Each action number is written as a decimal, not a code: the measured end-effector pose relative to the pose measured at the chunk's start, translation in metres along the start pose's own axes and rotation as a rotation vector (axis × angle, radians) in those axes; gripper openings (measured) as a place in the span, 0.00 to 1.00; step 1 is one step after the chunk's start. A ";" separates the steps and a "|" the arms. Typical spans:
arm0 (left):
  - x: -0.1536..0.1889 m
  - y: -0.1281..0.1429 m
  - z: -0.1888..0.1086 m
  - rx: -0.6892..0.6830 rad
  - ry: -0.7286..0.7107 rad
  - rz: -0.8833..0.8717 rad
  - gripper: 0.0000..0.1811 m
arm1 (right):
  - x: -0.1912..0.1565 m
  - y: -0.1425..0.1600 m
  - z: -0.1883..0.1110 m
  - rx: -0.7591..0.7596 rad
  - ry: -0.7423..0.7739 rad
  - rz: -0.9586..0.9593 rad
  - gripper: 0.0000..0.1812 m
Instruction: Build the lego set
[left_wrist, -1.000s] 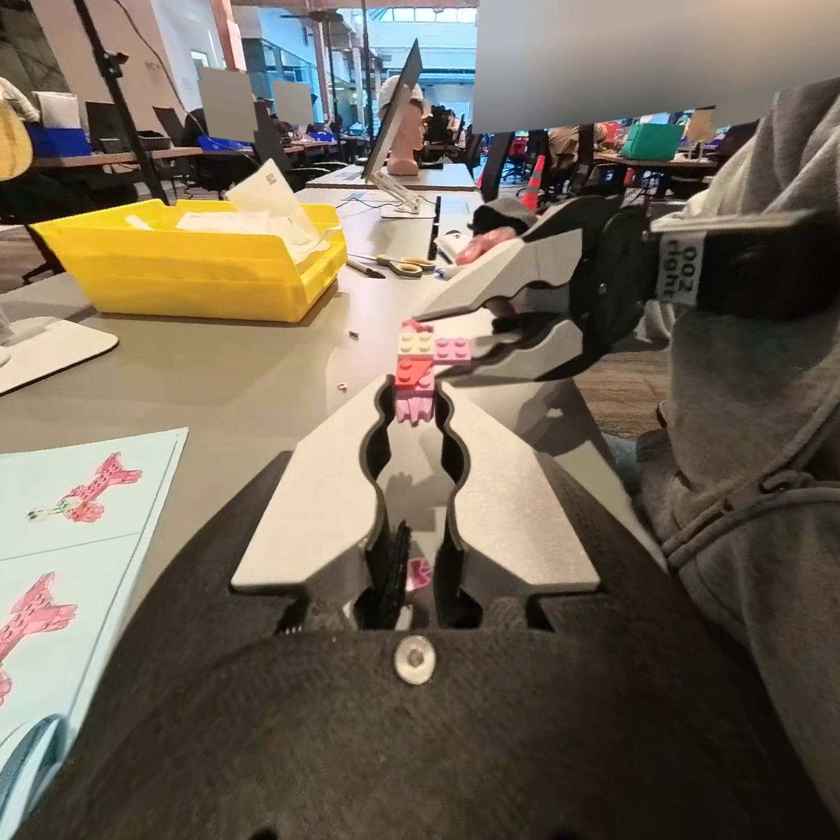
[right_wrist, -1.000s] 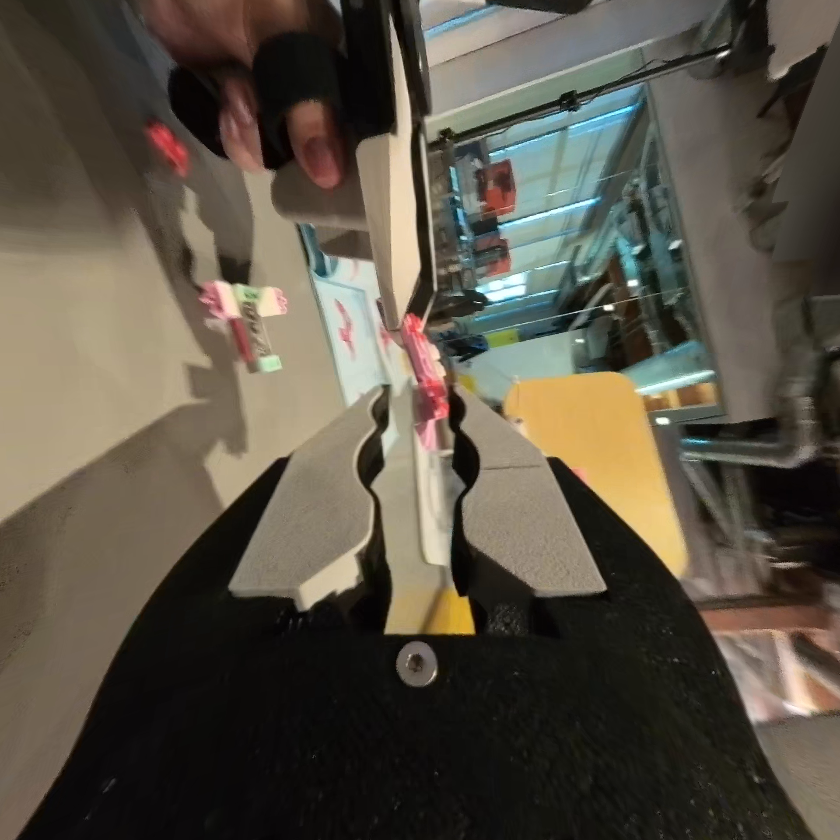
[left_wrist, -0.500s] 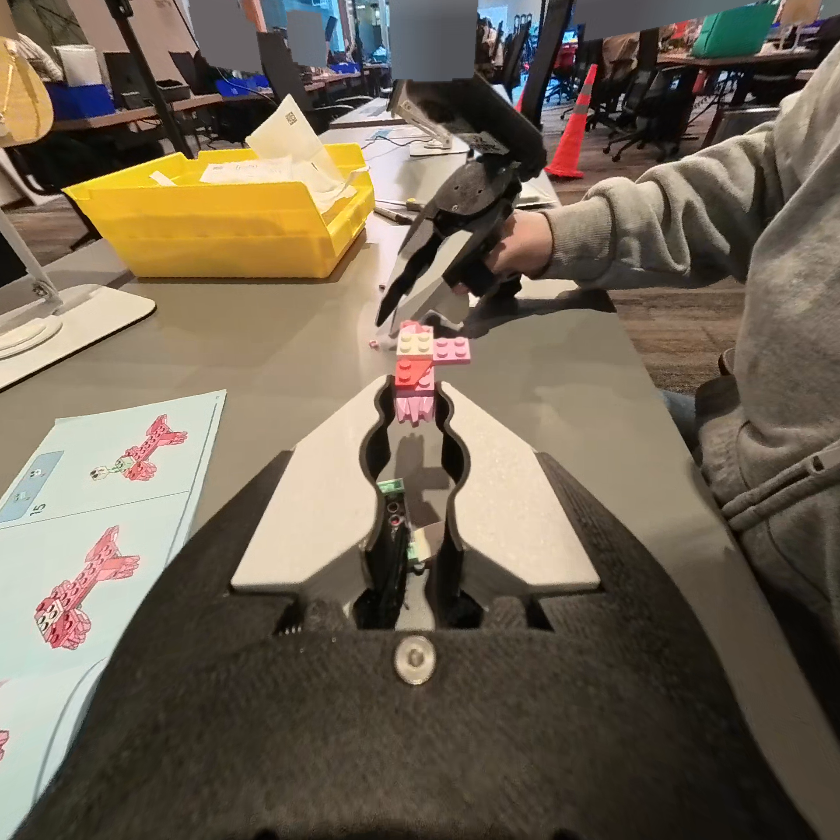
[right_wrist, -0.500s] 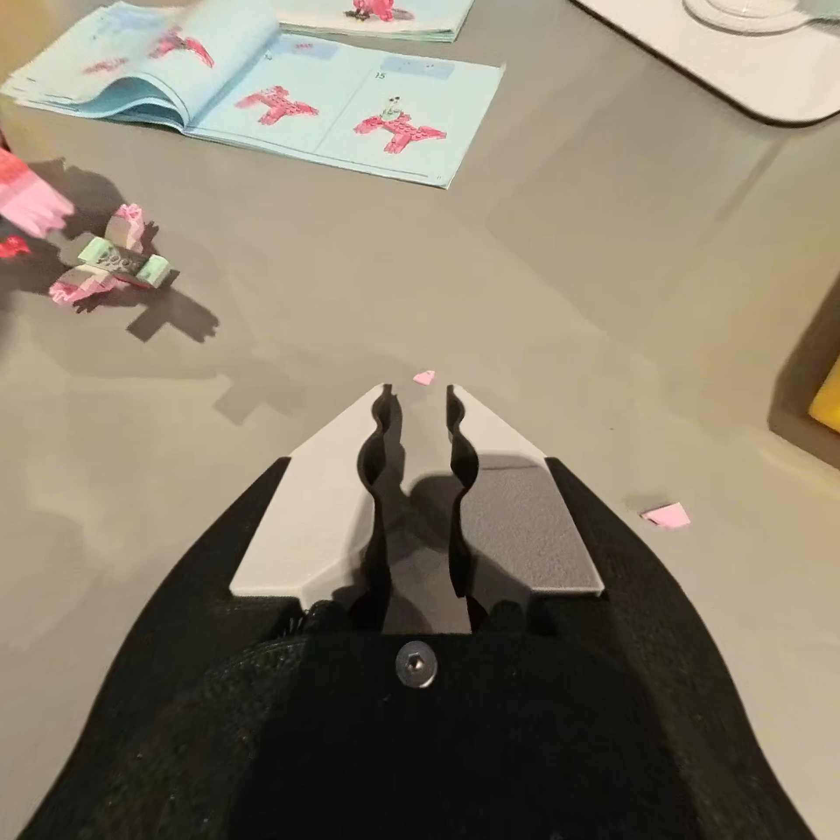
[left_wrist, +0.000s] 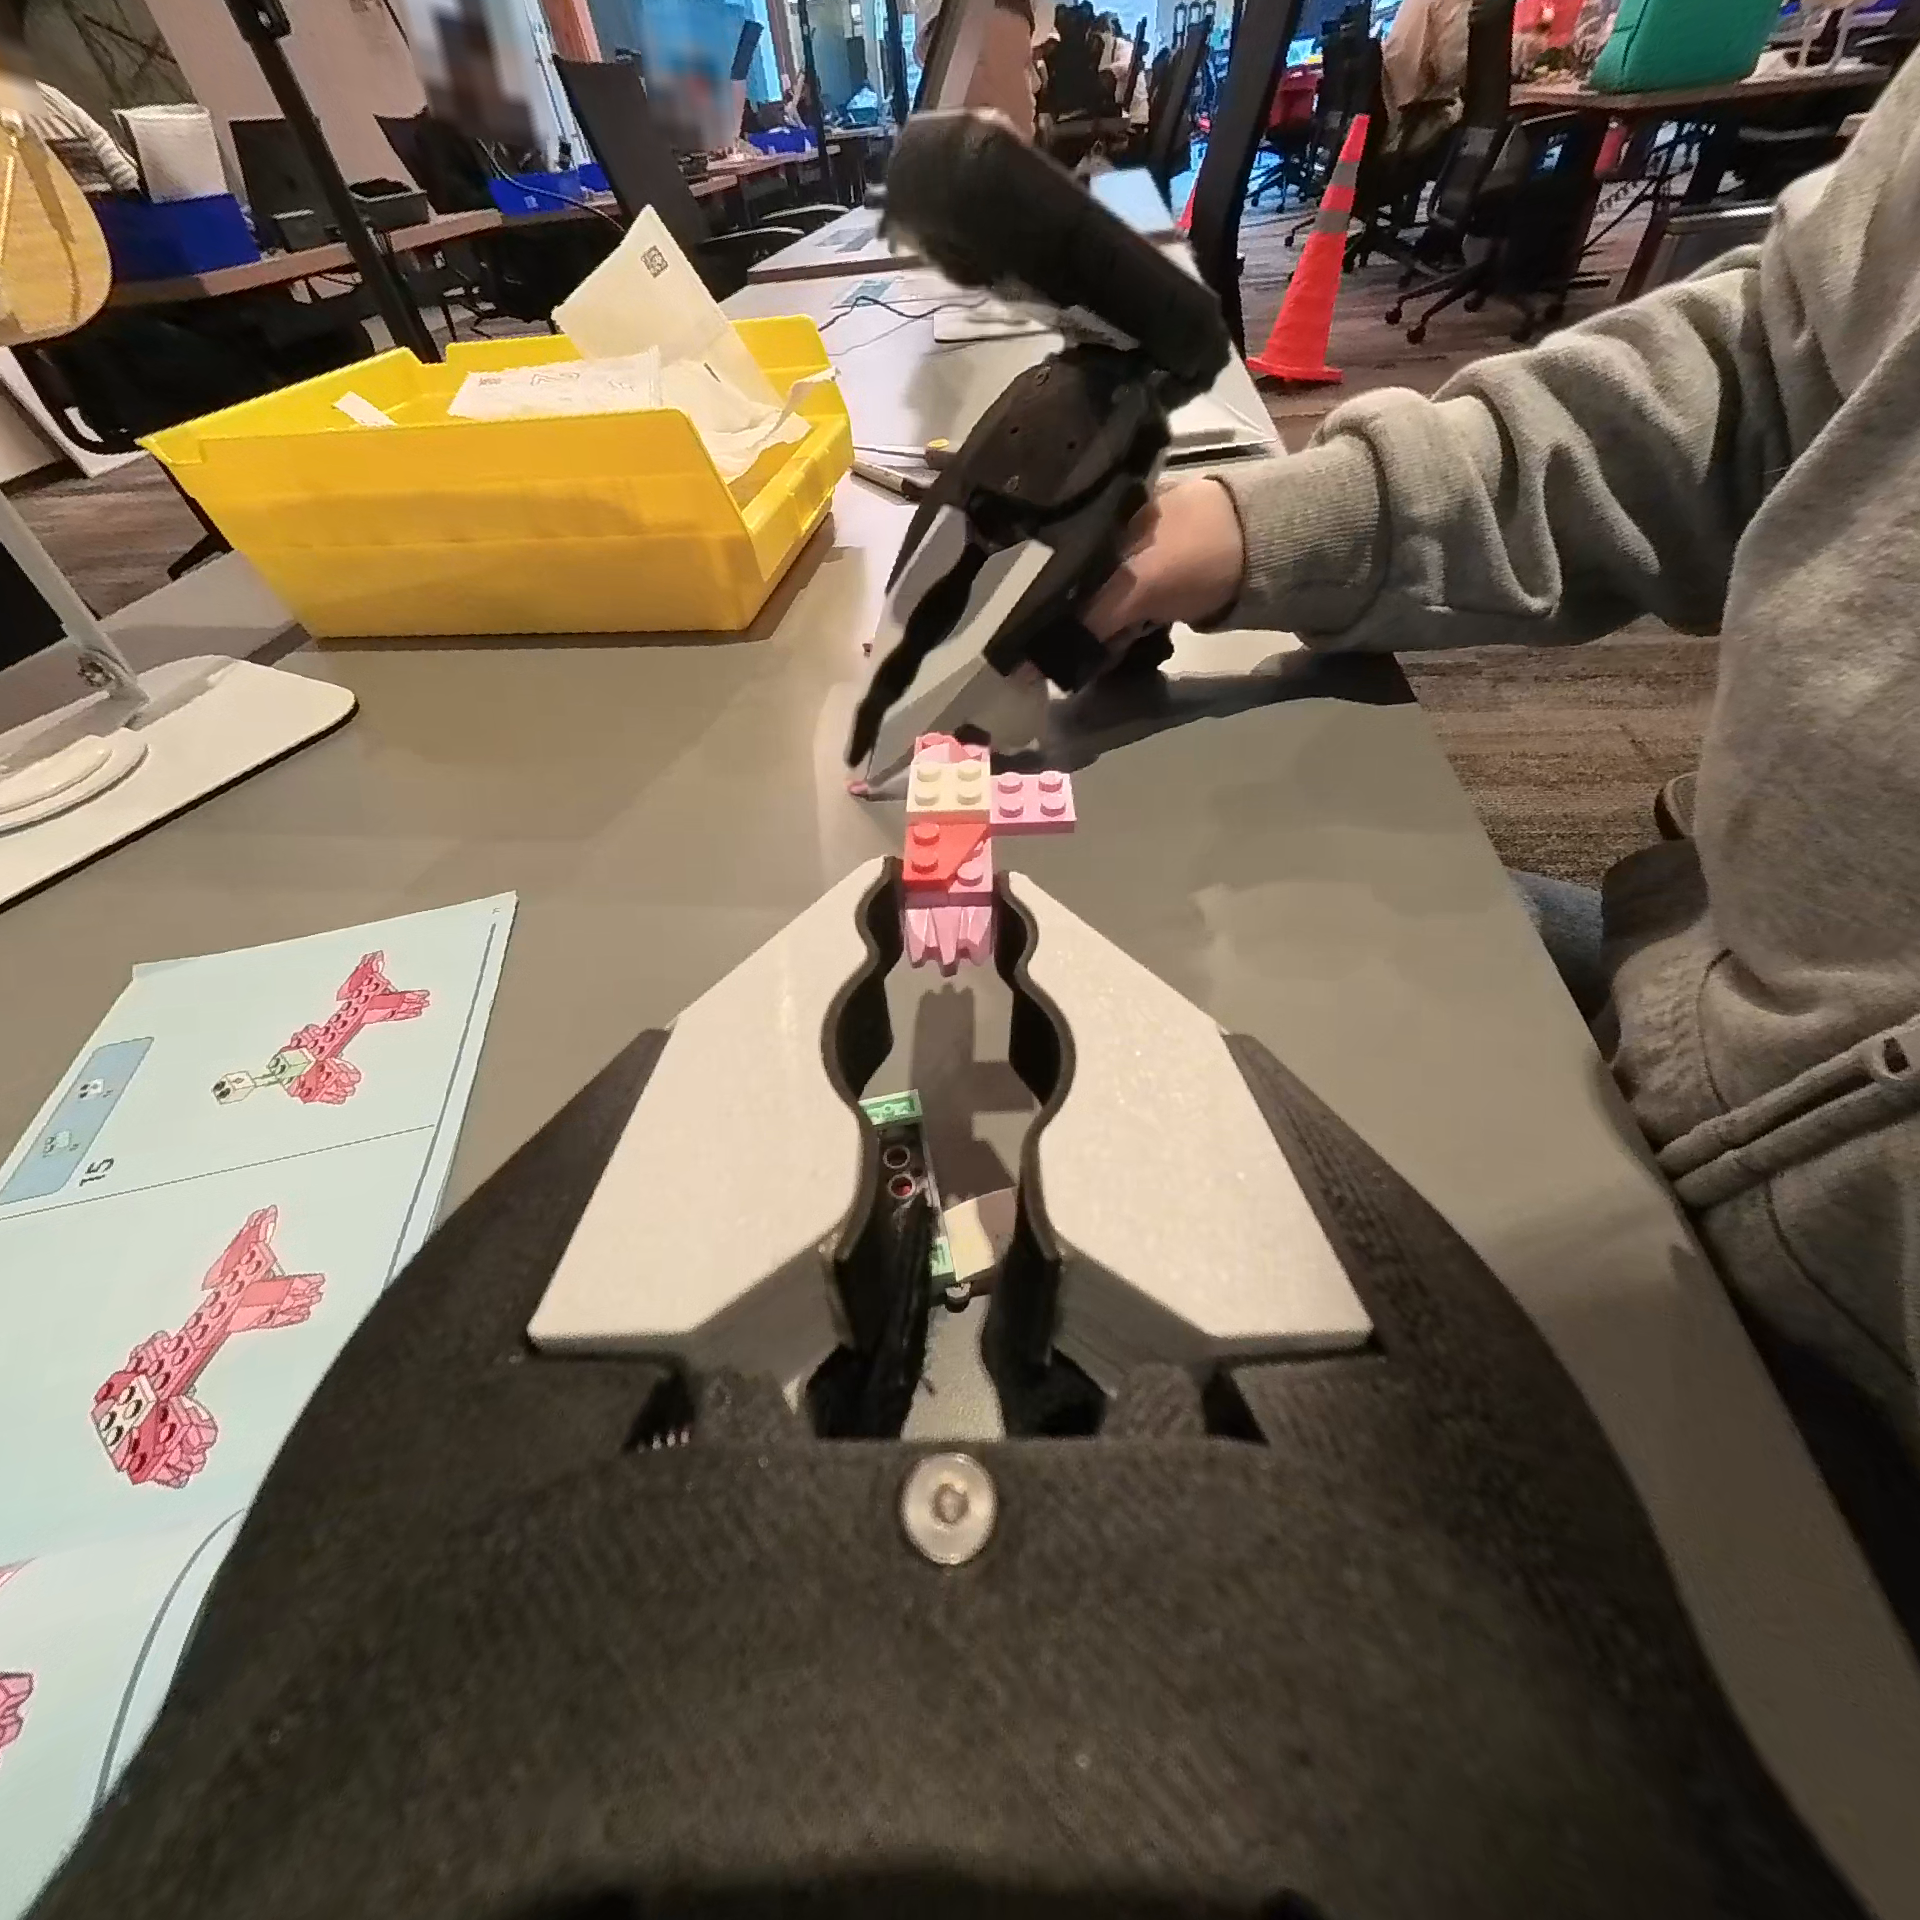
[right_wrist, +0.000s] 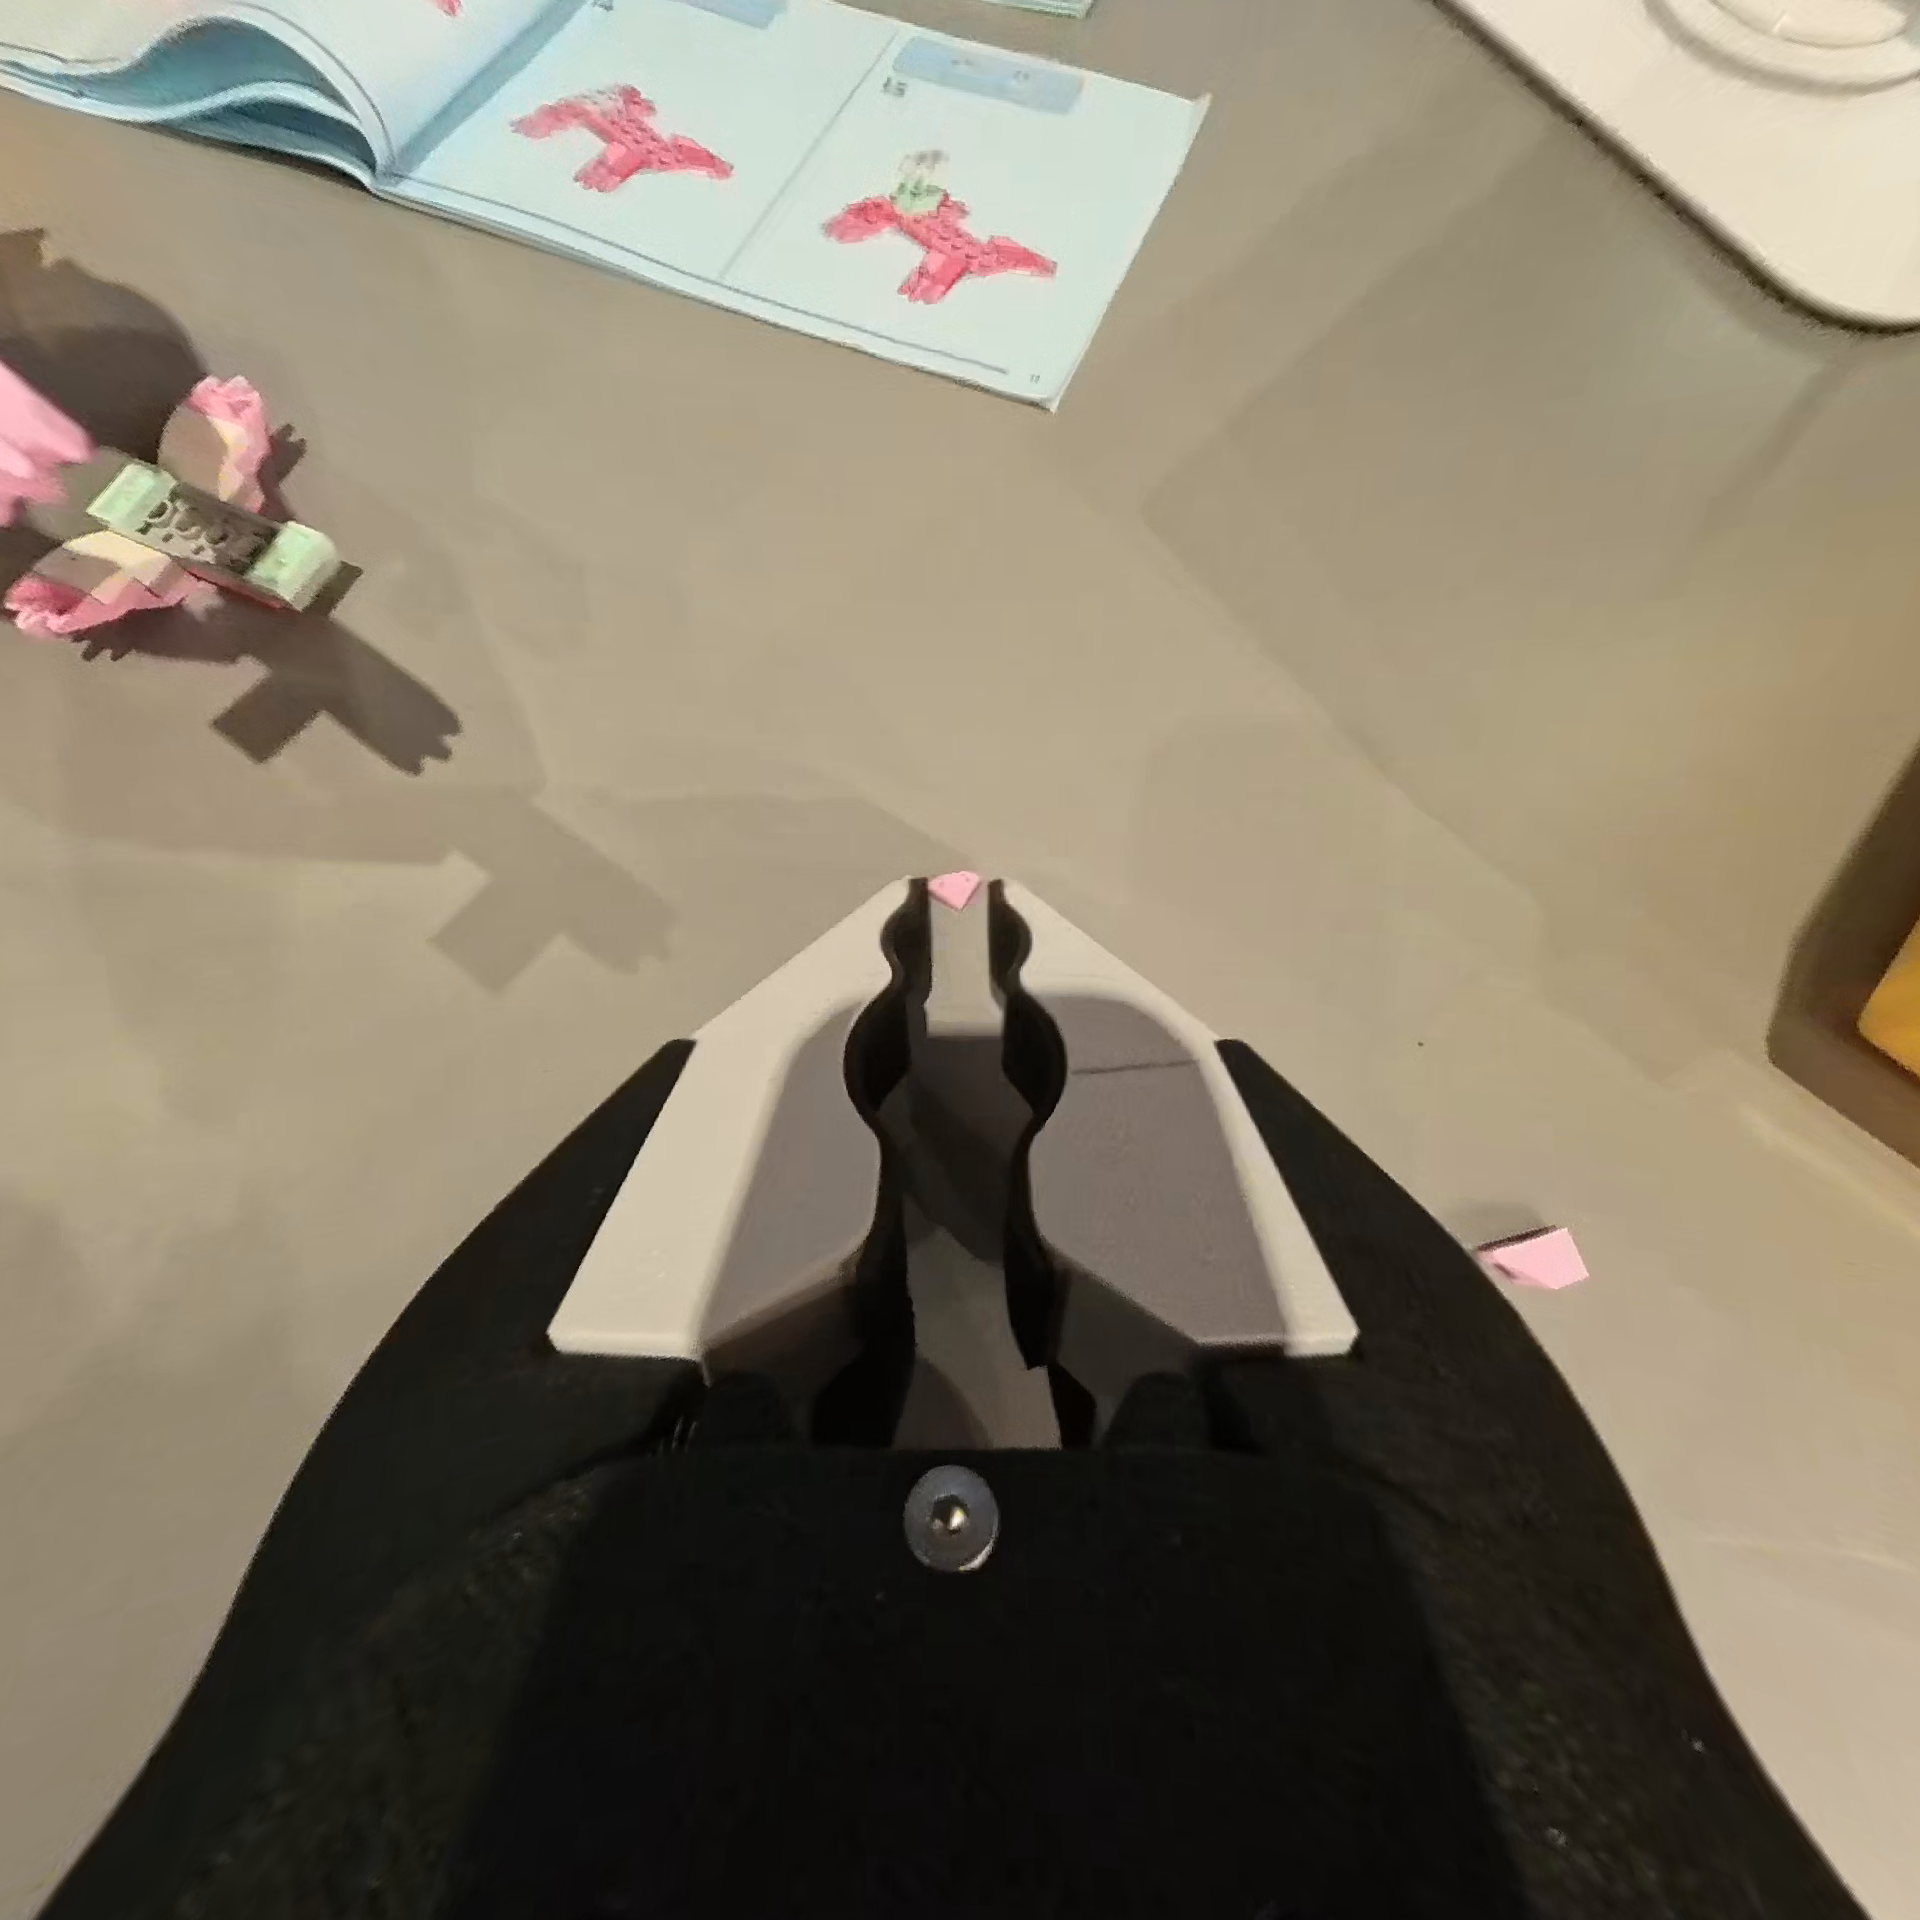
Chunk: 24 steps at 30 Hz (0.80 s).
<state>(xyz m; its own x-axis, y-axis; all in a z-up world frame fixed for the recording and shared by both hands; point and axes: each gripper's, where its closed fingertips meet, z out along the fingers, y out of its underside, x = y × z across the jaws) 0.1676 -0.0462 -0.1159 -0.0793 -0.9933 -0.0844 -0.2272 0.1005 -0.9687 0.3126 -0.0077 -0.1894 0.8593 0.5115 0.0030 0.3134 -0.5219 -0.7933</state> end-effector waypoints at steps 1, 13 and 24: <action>0.000 0.000 0.000 -0.001 0.000 -0.001 0.09 | 0.002 -0.003 -0.005 0.035 0.011 -0.009 0.06; 0.002 0.001 0.001 -0.004 0.011 -0.010 0.09 | 0.094 0.037 -0.050 0.027 0.106 0.189 0.17; 0.003 0.001 0.002 -0.002 0.023 -0.024 0.09 | 0.068 0.040 -0.052 0.018 0.046 0.146 0.12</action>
<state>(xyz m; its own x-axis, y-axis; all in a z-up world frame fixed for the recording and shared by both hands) 0.1688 -0.0497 -0.1173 -0.0960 -0.9938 -0.0562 -0.2308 0.0772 -0.9699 0.4047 -0.0296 -0.1891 0.9132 0.3984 -0.0858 0.1764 -0.5761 -0.7981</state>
